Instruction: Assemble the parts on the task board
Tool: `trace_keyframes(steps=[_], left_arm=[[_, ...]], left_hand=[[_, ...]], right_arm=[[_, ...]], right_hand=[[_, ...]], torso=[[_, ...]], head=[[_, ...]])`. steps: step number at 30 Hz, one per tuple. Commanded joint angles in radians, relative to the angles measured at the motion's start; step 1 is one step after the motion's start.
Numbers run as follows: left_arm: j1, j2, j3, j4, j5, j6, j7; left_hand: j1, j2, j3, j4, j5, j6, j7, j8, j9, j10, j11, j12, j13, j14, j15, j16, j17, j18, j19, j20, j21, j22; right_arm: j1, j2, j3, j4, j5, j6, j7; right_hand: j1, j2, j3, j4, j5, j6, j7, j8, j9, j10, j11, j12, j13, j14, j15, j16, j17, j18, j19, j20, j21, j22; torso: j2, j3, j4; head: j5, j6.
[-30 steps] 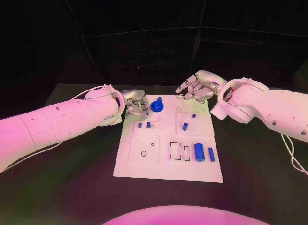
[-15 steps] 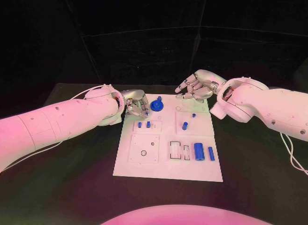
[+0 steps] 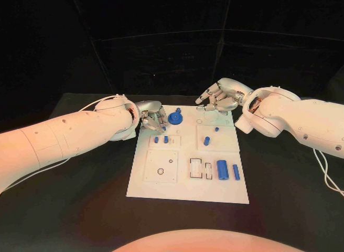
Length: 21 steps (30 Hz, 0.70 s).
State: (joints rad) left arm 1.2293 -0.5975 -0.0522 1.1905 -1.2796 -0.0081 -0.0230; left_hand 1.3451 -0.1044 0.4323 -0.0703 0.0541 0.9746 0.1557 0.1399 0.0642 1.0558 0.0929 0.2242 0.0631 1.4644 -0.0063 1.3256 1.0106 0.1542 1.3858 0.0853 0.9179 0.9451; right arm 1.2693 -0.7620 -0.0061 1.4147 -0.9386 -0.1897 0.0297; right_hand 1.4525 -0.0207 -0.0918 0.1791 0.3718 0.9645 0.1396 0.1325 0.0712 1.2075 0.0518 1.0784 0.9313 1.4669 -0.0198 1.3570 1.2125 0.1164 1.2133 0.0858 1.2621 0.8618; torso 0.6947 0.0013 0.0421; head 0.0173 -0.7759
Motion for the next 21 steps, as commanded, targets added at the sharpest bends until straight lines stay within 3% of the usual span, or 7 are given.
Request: trace_keyframes(steps=[1,15,18,21], left_arm=[[0.001,0.0,0.0,-0.001,-0.004,0.011,0.0],[0.001,-0.009,0.0,0.007,-0.004,-0.009,0.005],[0.001,-0.037,0.001,0.034,0.031,-0.024,0.001],[0.004,-0.067,0.002,0.06,0.086,-0.039,0.0]], left_hand=[[-0.012,-0.006,0.004,0.0,-0.002,-0.009,0.004,-0.006,0.0,-0.017,0.005,-0.011,-0.001,0.008,0.011,-0.006,-0.006,-0.014,-0.001,0.012,-0.008,-0.006],[-0.017,-0.015,0.001,-0.005,-0.002,-0.019,0.011,-0.016,0.002,-0.05,0.014,-0.028,0.0,0.005,0.018,-0.01,-0.02,-0.01,-0.01,0.019,-0.028,-0.021],[-0.016,-0.018,-0.003,-0.008,-0.002,-0.027,0.017,-0.022,0.001,-0.074,0.019,-0.038,-0.001,0.003,0.022,-0.011,-0.026,-0.008,-0.015,0.023,-0.04,-0.031],[-0.014,-0.02,-0.009,-0.012,-0.002,-0.035,0.021,-0.027,0.001,-0.1,0.024,-0.047,-0.001,0.002,0.026,-0.012,-0.031,-0.007,-0.018,0.027,-0.046,-0.035]], right_arm=[[0.001,-0.001,0.0,0.001,-0.001,0.005,0.01],[0.001,-0.001,0.0,-0.003,-0.001,-0.001,0.007],[0.002,-0.004,0.0,-0.01,-0.001,-0.014,0.006],[0.002,-0.007,0.0,-0.017,-0.002,-0.021,0.003]], right_hand=[[-0.005,0.008,0.006,0.0,0.003,-0.003,0.003,0.003,-0.001,-0.005,0.001,-0.005,0.0,0.03,-0.003,-0.003,0.001,0.017,-0.009,0.0,-0.006,-0.001],[-0.005,0.008,0.007,0.0,0.004,-0.003,0.003,0.004,-0.001,-0.011,0.001,-0.012,-0.01,0.029,-0.003,-0.008,-0.006,0.019,-0.015,0.0,-0.011,-0.012],[-0.001,0.006,0.02,0.002,0.005,-0.015,0.005,0.004,-0.002,-0.16,0.004,-0.22,-0.237,-0.025,-0.001,-0.137,-0.174,0.055,-0.128,0.001,-0.129,-0.221],[0.008,0.003,0.04,0.009,0.005,-0.023,0.009,0.011,-0.001,-0.187,0.007,-0.32,-0.319,-0.065,0.002,-0.26,-0.312,0.069,-0.176,0.003,-0.212,-0.33]], torso=[[0.0,0.0004,-0.0012],[0.0,-0.0008,-0.001],[0.0,-0.0009,-0.0017],[-0.002,-0.0004,0.0031]], head=[[-0.001,0.0],[-0.002,0.0],[-0.002,0.002],[-0.005,0.003]])
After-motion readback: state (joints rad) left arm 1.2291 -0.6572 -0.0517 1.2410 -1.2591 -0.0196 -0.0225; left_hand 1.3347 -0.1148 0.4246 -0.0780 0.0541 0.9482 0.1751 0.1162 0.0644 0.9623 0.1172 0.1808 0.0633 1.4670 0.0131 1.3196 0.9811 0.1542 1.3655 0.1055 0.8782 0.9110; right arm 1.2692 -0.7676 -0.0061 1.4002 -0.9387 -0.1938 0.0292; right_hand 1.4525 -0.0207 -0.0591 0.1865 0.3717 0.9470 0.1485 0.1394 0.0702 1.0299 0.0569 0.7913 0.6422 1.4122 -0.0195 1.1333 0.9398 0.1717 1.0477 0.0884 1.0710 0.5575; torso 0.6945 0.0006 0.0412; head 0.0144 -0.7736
